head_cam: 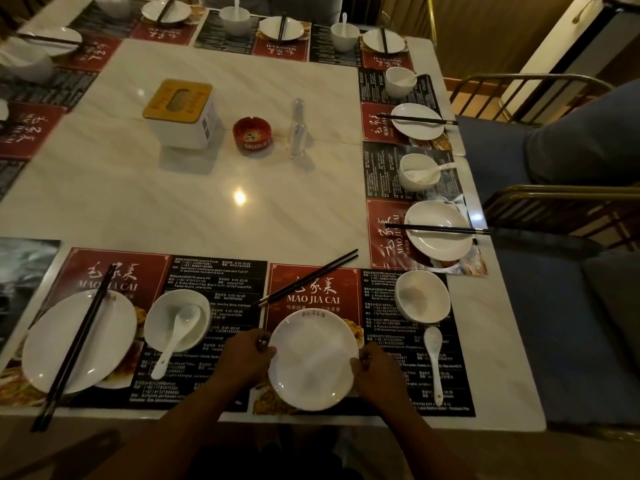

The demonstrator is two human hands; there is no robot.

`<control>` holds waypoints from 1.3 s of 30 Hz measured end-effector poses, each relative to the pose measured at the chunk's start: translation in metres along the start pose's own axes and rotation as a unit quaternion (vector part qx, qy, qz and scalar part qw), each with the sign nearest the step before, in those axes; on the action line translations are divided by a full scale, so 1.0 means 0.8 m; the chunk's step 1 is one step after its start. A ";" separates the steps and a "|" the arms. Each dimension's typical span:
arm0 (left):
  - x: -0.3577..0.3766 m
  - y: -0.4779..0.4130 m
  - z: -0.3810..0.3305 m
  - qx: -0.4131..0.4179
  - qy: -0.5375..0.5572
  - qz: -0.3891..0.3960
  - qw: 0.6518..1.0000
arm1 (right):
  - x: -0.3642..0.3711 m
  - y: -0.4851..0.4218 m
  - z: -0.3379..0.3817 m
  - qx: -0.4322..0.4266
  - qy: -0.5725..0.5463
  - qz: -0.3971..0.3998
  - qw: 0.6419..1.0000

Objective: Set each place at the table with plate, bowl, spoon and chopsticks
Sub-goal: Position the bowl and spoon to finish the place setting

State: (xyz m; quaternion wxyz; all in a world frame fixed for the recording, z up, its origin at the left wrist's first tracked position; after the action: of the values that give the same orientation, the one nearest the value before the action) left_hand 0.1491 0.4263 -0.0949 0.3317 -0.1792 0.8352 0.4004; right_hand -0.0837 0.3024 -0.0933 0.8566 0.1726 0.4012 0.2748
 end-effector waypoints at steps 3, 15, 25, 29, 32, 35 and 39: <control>-0.002 -0.003 0.000 0.015 -0.002 0.000 1.000 | 0.000 0.001 0.000 0.009 0.000 -0.014 1.000; -0.008 -0.009 -0.008 0.062 -0.033 0.022 0.997 | -0.012 -0.012 0.017 0.003 -0.021 -0.034 0.999; -0.010 -0.013 -0.011 0.057 -0.013 0.035 0.998 | -0.012 -0.013 0.012 0.012 -0.029 -0.029 0.999; -0.008 -0.015 -0.009 0.051 0.009 0.038 0.998 | -0.012 -0.014 0.013 0.012 -0.024 -0.027 0.999; -0.007 -0.016 -0.008 0.045 0.016 0.039 0.998 | -0.014 -0.015 0.015 0.008 -0.021 -0.027 0.999; -0.006 -0.017 -0.008 0.043 0.018 0.039 0.998 | -0.015 -0.015 0.017 0.008 -0.016 -0.021 1.000; -0.004 -0.017 -0.007 0.034 0.026 0.046 0.998 | -0.016 -0.016 0.019 0.000 0.002 -0.017 1.000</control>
State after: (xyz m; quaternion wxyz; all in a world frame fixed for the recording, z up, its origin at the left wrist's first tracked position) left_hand 0.1567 0.4138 -0.0972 0.2973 -0.1393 0.8638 0.3822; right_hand -0.0744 0.2833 -0.0826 0.8604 0.1651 0.4054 0.2611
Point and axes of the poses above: each hand's wrist, its own y-axis away from the middle knuckle, its own x-axis out of the palm, z = x × y, the point moved 3 cm from there along -y, towards the middle knuckle, and after that the axes turned 10 degrees about -y, right-handed, at the moved point
